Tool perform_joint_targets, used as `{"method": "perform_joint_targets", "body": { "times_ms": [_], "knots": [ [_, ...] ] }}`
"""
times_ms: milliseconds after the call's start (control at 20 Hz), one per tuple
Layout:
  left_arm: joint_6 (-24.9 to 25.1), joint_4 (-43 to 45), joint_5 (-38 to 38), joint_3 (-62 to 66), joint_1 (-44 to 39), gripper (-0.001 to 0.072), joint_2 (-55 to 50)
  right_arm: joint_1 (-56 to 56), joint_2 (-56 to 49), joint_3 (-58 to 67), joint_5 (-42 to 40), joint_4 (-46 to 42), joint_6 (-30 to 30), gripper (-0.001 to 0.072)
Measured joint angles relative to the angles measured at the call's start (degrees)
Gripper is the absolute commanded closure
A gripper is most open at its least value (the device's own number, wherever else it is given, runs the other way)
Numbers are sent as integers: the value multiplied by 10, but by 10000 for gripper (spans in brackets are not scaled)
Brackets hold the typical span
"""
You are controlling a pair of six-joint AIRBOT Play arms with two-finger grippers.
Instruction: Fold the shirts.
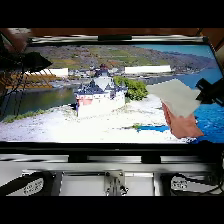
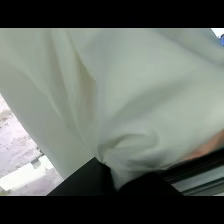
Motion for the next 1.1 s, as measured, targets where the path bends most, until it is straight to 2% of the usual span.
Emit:
{"method": "perform_joint_targets", "body": {
  "times_ms": [250, 450, 500, 550, 600, 850, 1000, 1100],
  "knots": [
    [6, 0, 0, 0, 0, 679, 0, 0, 54, -156, 5, -37, 33, 664],
    [7, 0, 0, 0, 0, 679, -1, 0, 78, -226, 30, -49, 65, 650],
    [8, 0, 0, 0, 0, 679, -1, 0, 81, -235, 34, -52, 71, 566],
    [8, 0, 0, 0, 0, 679, -1, 0, 83, -240, 38, -54, 77, 293],
    [8, 0, 0, 0, 0, 679, -1, 0, 85, -245, 39, -57, 79, 163],
    [8, 0, 3, 0, 0, 679, -2, 0, 87, -224, 5, -101, 42, 163],
    [11, 1, 3, 0, 0, 680, -3, 0, 88, -136, -25, -191, -3, 163],
    [13, 17, 3, 0, -6, 680, -7, 3, 88, -52, -1, -219, -24, 164]
  ]
}}
